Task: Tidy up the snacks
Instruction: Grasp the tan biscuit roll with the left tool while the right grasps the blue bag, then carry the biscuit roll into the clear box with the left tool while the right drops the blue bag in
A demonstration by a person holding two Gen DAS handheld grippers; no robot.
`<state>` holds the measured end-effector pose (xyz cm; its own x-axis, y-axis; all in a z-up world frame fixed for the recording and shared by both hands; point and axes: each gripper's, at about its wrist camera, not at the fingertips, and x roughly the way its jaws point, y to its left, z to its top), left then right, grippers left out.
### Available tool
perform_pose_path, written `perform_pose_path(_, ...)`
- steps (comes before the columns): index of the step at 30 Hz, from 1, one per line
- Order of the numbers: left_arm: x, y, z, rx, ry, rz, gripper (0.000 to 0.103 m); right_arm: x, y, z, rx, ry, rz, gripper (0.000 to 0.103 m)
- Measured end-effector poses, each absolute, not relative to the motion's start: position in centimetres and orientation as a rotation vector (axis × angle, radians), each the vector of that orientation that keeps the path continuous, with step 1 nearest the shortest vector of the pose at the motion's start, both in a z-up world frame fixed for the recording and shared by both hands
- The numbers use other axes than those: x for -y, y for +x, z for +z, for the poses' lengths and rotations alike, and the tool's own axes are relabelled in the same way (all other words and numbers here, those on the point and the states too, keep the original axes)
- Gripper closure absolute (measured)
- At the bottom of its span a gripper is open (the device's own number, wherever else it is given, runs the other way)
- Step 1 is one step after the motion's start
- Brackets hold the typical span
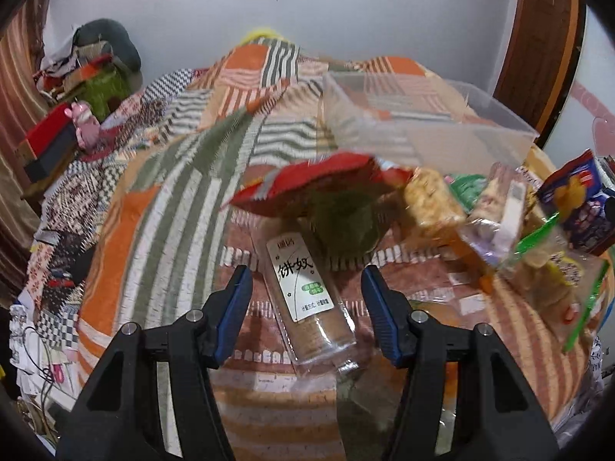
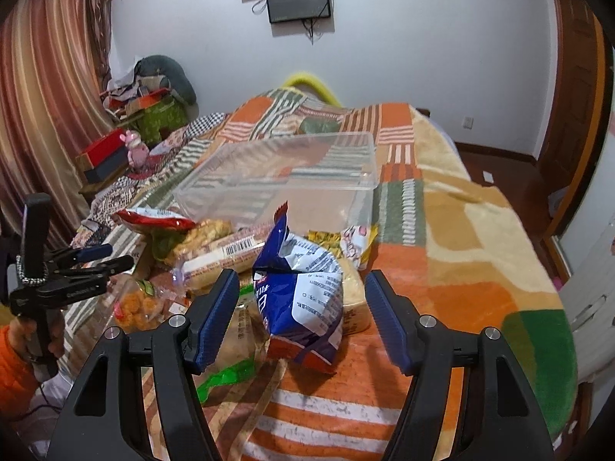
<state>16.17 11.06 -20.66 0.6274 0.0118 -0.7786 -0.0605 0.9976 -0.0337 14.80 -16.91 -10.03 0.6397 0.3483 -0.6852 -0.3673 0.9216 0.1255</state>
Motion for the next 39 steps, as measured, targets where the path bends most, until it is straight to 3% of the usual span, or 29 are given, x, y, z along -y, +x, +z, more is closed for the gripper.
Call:
perform_pose_path(13, -13.4, 18.1, -24.2, -0.963, -0.246, 0.000, 0.052, 16.4, 16.9, -12.6, -0.864, -0.012, 0.437, 0.048)
perform_pose_path(18, -13.2, 18.5, -24.3, -0.971, -0.196, 0.057, 0.065, 16.6, 16.9, -12.5, -0.860, -0.002, 0.433, 0.056)
perform_pose_path(22, -13.2, 18.3, -24.1, -0.976, -0.167, 0.076, 0.066, 16.8, 16.7, -12.0, -0.843, -0.001, 0.431, 0.062)
perform_pose_path(28, -13.8, 16.6, -23.2, -0.987, -0.207, 0.088, 0.067, 17.1, 16.3, -10.9, -0.803, -0.001, 0.425, 0.066)
perform_pose_path(39, -13.2, 12.4, -16.6, -0.872, -0.188, 0.082, 0.069, 18.0, 15.3, -8.1, -0.708, 0.019, 0.429, 0.067)
